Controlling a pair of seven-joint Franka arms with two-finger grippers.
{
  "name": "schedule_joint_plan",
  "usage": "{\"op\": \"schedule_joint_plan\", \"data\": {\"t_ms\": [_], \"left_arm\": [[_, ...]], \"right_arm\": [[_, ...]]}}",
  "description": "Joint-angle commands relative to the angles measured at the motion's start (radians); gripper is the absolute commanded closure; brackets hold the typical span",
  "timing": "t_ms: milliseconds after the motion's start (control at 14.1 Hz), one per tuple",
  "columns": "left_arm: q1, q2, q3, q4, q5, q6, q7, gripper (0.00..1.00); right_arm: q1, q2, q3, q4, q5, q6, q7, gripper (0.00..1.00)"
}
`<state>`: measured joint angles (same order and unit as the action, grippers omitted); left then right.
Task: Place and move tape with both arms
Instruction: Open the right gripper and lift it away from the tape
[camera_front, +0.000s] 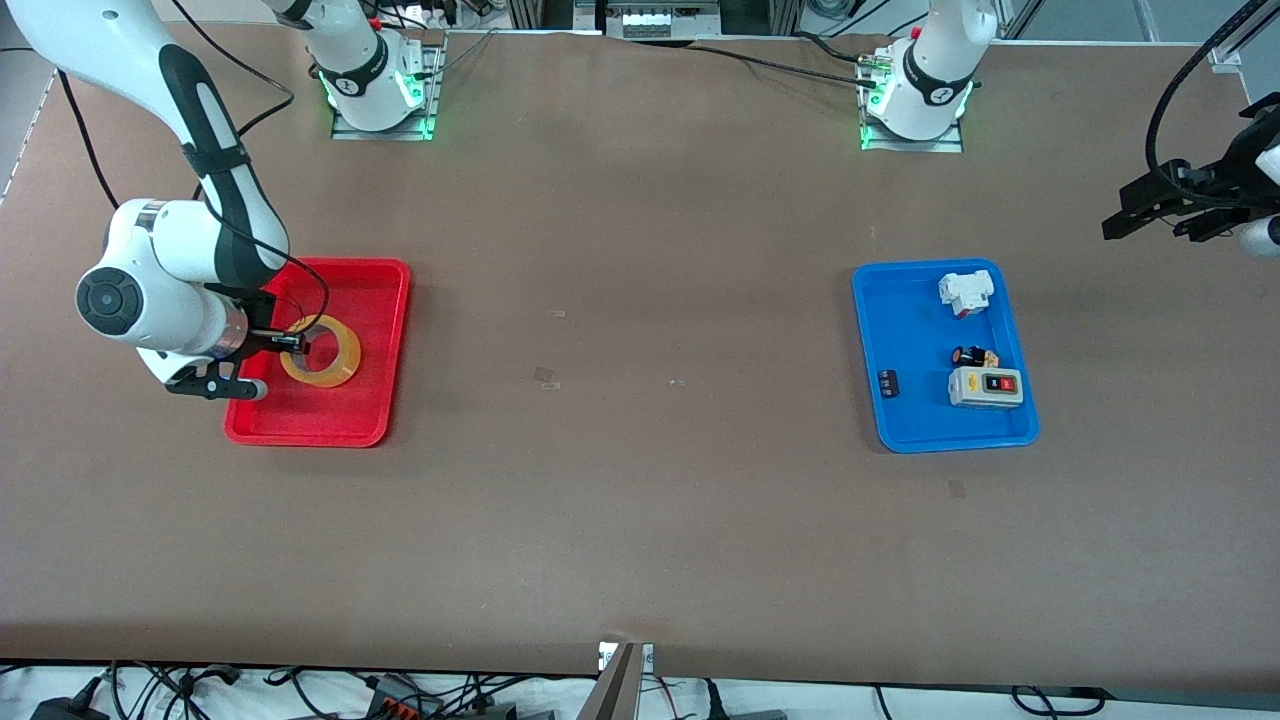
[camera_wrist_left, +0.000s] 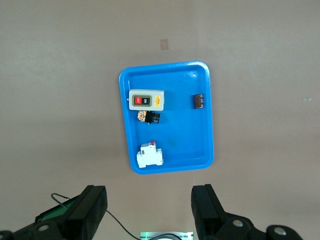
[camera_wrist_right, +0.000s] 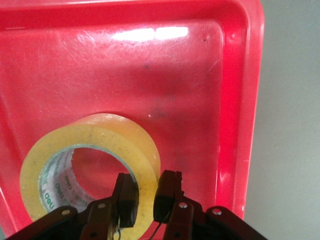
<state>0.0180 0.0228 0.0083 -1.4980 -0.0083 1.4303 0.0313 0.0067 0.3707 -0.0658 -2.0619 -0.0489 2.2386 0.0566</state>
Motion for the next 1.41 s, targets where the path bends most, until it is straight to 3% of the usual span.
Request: {"op": "schedule_joint_plan", "data": {"t_ms": [0, 71, 141, 354, 707, 919, 1061, 1343], "left_arm": [[0.007, 0.009, -0.007, 0.024, -0.013, -0.007, -0.005, 0.00], [0.007, 0.009, -0.007, 0.024, -0.013, -0.007, -0.005, 0.00], [0.007, 0.009, -0.005, 0.024, -0.013, -0.007, -0.005, 0.00], [0.007, 0.011, -0.005, 0.021, -0.010, -0.007, -0.004, 0.00], [0.011, 0.009, -0.010, 0.018, -0.009, -0.010, -0.004, 0.00], [0.014, 0.011, -0.016, 0.016, -0.007, -0.011, -0.004, 0.00], [0.014, 0.011, -0.017, 0.015, -0.007, -0.011, -0.004, 0.00], [0.014, 0.009, -0.016, 0.016, -0.007, -0.014, -0.004, 0.00]], "right_arm": [[-0.017, -0.013, 0.015, -0.026, -0.006, 0.018, -0.011, 0.90], [-0.016, -0.010, 0.015, -0.024, -0.006, 0.013, -0.012, 0.40], [-0.016, -0.007, 0.015, -0.017, -0.006, 0.006, -0.008, 0.00], [-0.013, -0.033, 0.015, 0.090, -0.006, -0.130, -0.021, 0.00], [0.001, -0.038, 0.027, 0.518, 0.007, -0.544, -0.026, 0.00], [0.024, -0.035, 0.027, 0.736, 0.007, -0.704, -0.032, 0.00], [0.024, -0.035, 0.027, 0.807, 0.007, -0.732, -0.031, 0.00], [0.016, -0.035, 0.023, 0.827, 0.047, -0.717, -0.026, 0.00]]}}
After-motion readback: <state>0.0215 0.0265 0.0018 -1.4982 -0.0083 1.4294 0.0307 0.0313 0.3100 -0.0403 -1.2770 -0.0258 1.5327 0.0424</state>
